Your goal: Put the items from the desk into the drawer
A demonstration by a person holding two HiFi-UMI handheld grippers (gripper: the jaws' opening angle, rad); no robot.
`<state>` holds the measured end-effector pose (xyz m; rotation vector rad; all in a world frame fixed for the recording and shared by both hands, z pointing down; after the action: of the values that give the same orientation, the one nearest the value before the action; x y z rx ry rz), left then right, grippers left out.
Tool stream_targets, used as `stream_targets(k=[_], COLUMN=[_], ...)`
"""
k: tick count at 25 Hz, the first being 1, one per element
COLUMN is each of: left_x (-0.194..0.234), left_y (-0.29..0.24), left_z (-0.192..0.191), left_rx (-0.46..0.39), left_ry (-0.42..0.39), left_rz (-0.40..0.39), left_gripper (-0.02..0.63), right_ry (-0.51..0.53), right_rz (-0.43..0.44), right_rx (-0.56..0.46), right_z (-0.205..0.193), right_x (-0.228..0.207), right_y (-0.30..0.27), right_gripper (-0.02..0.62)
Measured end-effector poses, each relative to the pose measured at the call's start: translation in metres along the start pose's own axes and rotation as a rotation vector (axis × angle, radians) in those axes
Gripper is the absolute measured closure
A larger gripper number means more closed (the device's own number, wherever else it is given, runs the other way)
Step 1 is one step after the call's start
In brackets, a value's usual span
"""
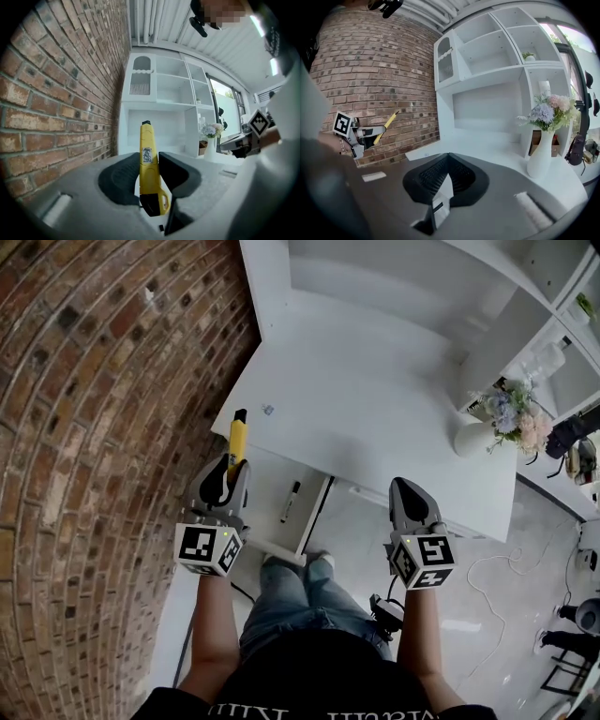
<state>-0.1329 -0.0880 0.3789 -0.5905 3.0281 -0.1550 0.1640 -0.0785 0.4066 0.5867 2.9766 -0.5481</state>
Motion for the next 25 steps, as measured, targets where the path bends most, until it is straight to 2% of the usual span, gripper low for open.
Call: stream_targets(k=[4, 9, 15, 18, 25], left_x=[0.008, 0.013, 0.002, 0.002, 0.005], left_y=[-0.006, -0.016, -0.016, -0.017, -0.037], left_z=[-0.049, -0.116, -0.203, -0.233, -0.282], left_rx=[0.109, 0.282, 0.573, 0.687, 0.887], left_ry=[0.026, 0.018, 0.047, 0.053, 0.104], left_rz=[-0.065, -0.171, -0.307, -0.324, -0.319], left_gripper=[0.48, 0.48, 0.48, 0.479, 0.479], right_ry=[-0.019, -0.038, -0.068, -0.074, -0.101], right_rz=[-0.047, -0.09, -0.161, -0.192, -0.257], right_rx=[0.031, 0.078, 0.116, 0.125, 0.147], right_z=[-0.014, -0.034, -0.048, -0.051, -0.061], right_x=[0.008, 0.025, 0.041, 0.043, 0.05], right_y=[-0.006, -0.014, -0.013, -0.015, -0.016], right_gripper=[0.589, 0.589, 0.588, 0.589, 0.589])
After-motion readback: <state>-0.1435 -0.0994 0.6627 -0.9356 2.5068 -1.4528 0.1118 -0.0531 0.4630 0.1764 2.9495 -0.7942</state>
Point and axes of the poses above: the fingertips, and each gripper's own axes: y backward along the fingers, x to its left, z out of its top, the point moved 2 cm from there along y, backward along the fingers, and after that the axes turned 3 degrees about -y, right-handed, at the moved point
